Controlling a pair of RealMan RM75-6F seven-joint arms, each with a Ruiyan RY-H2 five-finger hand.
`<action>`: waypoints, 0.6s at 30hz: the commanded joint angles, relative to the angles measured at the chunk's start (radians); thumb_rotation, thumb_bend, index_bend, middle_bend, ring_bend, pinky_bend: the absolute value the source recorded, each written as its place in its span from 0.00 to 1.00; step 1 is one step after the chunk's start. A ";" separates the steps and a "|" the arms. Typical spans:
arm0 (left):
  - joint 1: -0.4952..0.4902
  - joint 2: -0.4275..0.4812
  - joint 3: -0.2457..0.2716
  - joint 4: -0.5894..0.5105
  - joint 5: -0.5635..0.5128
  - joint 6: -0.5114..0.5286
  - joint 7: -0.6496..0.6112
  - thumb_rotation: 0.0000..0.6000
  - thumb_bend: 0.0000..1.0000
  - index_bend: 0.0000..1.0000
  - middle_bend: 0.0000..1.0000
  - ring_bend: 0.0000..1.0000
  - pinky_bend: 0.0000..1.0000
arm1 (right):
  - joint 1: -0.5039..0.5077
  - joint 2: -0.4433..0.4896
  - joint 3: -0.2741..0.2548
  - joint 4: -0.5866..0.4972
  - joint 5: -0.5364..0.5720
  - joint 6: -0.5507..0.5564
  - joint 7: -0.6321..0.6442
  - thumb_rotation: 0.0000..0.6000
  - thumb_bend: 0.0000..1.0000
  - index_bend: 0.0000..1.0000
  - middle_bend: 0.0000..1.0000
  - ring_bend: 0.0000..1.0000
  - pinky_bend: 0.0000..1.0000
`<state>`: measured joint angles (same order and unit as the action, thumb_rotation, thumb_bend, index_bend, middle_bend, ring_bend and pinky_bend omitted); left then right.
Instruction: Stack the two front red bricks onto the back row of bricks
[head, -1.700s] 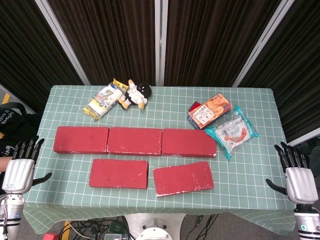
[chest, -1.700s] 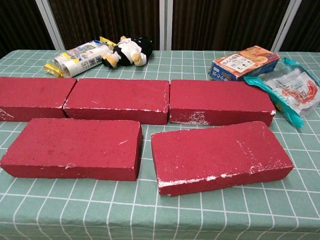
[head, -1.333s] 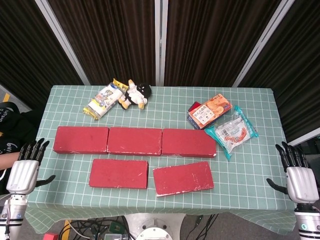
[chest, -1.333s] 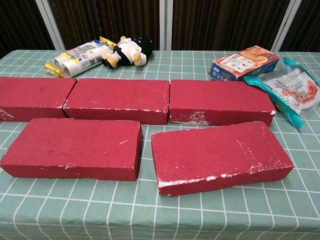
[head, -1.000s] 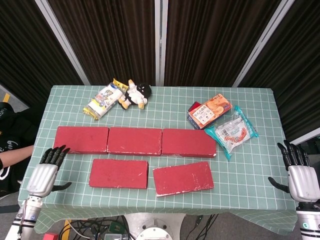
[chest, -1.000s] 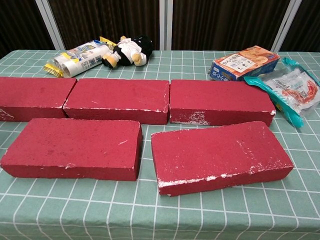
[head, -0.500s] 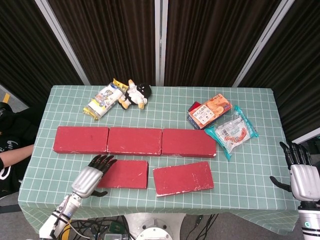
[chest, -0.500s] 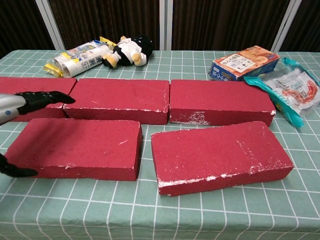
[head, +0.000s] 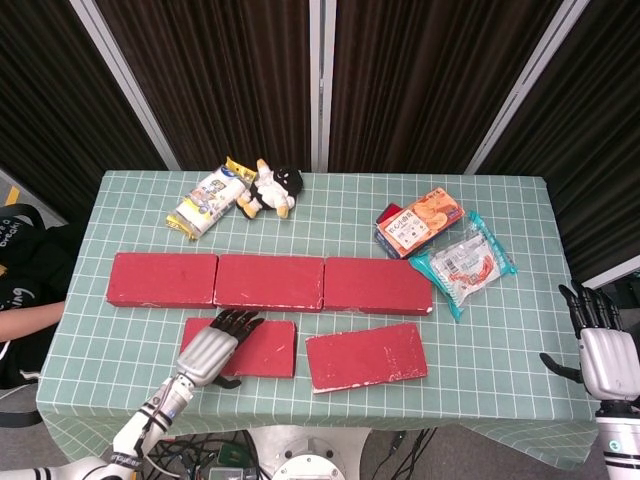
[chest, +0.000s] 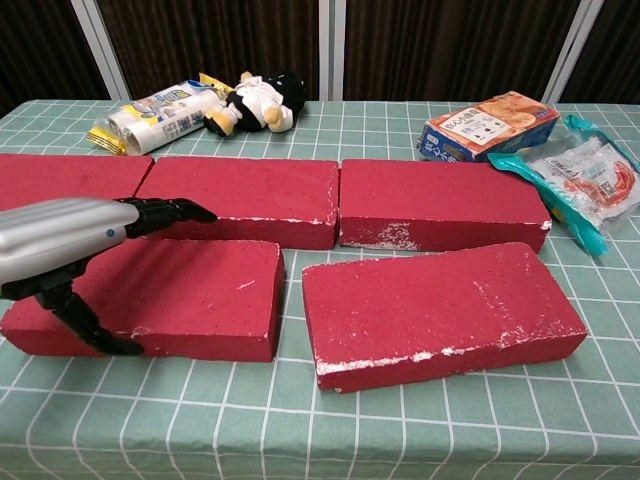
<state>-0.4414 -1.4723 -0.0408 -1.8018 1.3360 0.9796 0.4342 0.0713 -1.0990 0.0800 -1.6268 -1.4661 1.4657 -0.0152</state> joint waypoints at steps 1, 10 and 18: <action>-0.030 -0.009 -0.011 -0.010 -0.058 -0.035 0.027 1.00 0.00 0.01 0.00 0.00 0.00 | 0.000 0.001 0.001 0.002 0.001 0.000 0.004 1.00 0.06 0.00 0.00 0.00 0.00; -0.070 -0.022 -0.019 -0.016 -0.193 -0.046 0.079 1.00 0.00 0.01 0.00 0.00 0.00 | -0.001 0.002 0.003 0.011 0.003 0.003 0.023 1.00 0.06 0.00 0.00 0.00 0.00; -0.088 -0.026 -0.013 0.007 -0.207 -0.033 0.055 1.00 0.00 0.01 0.00 0.00 0.00 | 0.002 -0.007 0.004 0.016 0.017 -0.009 0.019 1.00 0.06 0.00 0.00 0.00 0.00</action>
<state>-0.5290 -1.4981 -0.0542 -1.7950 1.1291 0.9462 0.4897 0.0729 -1.1065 0.0840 -1.6104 -1.4488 1.4572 0.0038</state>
